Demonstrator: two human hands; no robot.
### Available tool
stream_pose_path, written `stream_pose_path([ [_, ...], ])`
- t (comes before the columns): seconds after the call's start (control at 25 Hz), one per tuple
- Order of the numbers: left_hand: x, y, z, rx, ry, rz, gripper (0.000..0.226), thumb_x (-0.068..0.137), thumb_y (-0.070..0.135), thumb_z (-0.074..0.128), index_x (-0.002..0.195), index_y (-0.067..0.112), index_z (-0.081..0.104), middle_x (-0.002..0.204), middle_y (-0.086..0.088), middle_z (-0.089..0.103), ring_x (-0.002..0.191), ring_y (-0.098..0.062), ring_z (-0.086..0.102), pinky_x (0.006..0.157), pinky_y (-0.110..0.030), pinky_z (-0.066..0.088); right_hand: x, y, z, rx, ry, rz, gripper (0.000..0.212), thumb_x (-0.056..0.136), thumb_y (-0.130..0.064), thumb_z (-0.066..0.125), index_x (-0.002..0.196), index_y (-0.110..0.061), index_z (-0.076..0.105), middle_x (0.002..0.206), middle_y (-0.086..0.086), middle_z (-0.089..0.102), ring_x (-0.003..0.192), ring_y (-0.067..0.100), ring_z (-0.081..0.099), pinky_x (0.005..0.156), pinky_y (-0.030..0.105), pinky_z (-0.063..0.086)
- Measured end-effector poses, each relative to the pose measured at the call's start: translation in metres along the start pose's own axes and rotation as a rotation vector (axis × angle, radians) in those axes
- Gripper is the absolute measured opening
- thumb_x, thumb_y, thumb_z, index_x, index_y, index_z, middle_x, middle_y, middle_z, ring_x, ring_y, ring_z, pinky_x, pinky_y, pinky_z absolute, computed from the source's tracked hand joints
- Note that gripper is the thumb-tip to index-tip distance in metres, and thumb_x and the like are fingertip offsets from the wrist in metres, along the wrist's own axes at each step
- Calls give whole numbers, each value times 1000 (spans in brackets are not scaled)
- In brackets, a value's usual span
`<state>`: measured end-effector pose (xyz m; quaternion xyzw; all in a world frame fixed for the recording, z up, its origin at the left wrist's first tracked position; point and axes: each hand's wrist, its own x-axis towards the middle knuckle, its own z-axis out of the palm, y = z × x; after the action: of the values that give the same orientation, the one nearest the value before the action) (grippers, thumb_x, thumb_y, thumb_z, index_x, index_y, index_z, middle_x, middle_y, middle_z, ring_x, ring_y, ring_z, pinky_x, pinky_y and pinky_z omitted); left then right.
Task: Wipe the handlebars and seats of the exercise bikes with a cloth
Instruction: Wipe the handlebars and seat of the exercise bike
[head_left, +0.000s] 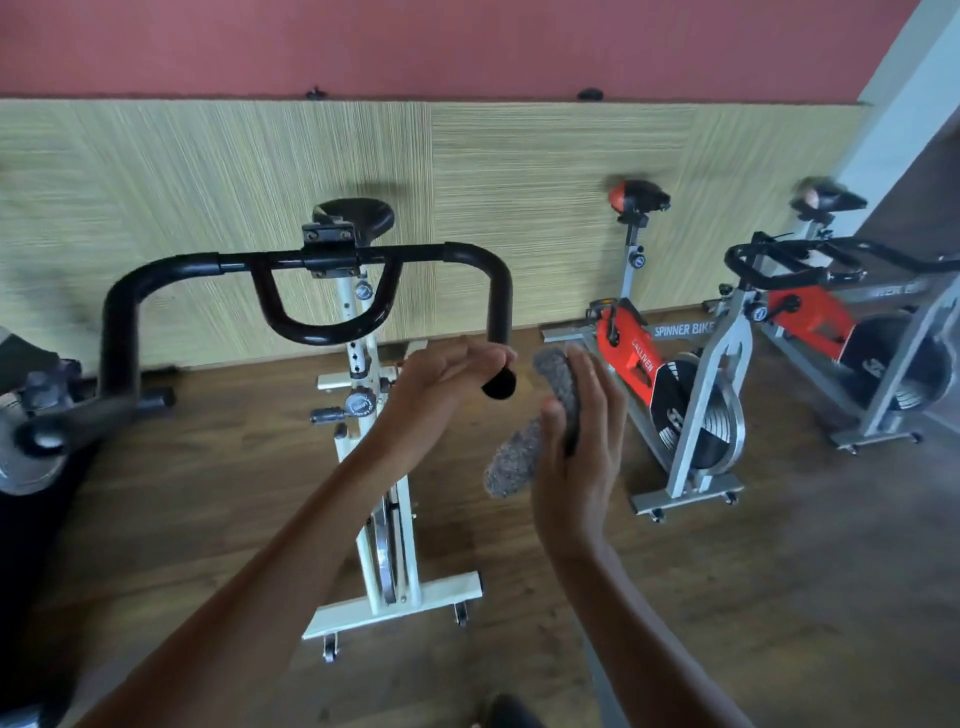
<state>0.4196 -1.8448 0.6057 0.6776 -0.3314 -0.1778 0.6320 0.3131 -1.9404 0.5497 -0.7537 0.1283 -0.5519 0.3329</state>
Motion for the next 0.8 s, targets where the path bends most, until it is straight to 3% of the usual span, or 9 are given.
stream_pose_path([
  [0.12, -6, -10, 3, -25, 30, 114, 19, 98, 24, 57, 101, 15, 74, 96, -6, 74, 98, -22, 69, 96, -41, 50, -18, 8, 19, 48, -17, -57, 47, 106, -30, 37, 143, -2, 44, 140, 10, 43, 135, 4, 38, 110, 21, 34],
  [0.24, -7, -21, 8, -42, 74, 231, 25, 96, 20, 53, 100, 2, 71, 96, -20, 69, 95, -34, 66, 93, -46, 50, -24, 23, 42, 72, 46, -154, 46, 107, -28, 36, 147, -5, 38, 143, 12, 40, 135, 21, 40, 112, 34, 37],
  [0.32, -3, -24, 9, -21, 77, 279, 27, 97, 18, 51, 93, -5, 67, 87, -21, 64, 85, -27, 61, 88, -42, 48, -22, 36, 59, 43, 82, -295, 45, 108, -28, 34, 148, -8, 31, 150, 12, 32, 140, 30, 35, 115, 41, 34],
  [0.4, 5, -29, 7, -27, 93, 321, 30, 101, 20, 51, 88, -4, 66, 79, -8, 64, 83, -11, 59, 87, -29, 46, -16, 56, 82, 57, 148, -474, 47, 109, -25, 33, 154, -14, 24, 161, 5, 21, 146, 33, 25, 120, 45, 26],
  [0.48, 11, -34, 9, -33, 102, 382, 33, 103, 21, 49, 88, -2, 68, 83, -2, 67, 83, -8, 62, 87, -24, 49, -5, 70, 104, 107, 243, -572, 54, 109, -25, 31, 159, -27, 10, 166, -11, 5, 150, 27, 14, 122, 45, 20],
  [0.56, 11, -44, 16, -30, 129, 498, 32, 103, 17, 46, 79, 6, 65, 72, 5, 65, 70, -5, 59, 72, -19, 49, 2, 79, 118, 172, 333, -657, 56, 109, -29, 29, 158, -34, 3, 164, -18, -1, 152, 19, 9, 123, 43, 18],
  [0.68, 8, -57, 27, -20, 207, 662, 33, 102, 15, 44, 74, 15, 61, 63, 10, 59, 59, -4, 54, 57, -16, 43, 17, 84, 125, 204, 407, -773, 49, 108, -28, 31, 156, -24, 20, 163, 2, 18, 151, 25, 16, 123, 41, 20],
  [0.76, 12, -64, 32, 24, 267, 754, 30, 101, 20, 46, 88, 6, 69, 73, 3, 59, 64, -8, 55, 56, -16, 43, 18, 86, 124, 194, 459, -834, 46, 107, -21, 36, 149, -7, 28, 157, 22, 30, 147, 37, 27, 121, 45, 27],
  [0.8, 14, -66, 33, 37, 281, 785, 32, 101, 23, 47, 98, 1, 70, 77, 0, 57, 67, -10, 53, 56, -16, 42, 17, 88, 124, 165, 494, -841, 45, 106, -21, 39, 148, -5, 31, 155, 24, 34, 146, 37, 30, 119, 46, 30],
])
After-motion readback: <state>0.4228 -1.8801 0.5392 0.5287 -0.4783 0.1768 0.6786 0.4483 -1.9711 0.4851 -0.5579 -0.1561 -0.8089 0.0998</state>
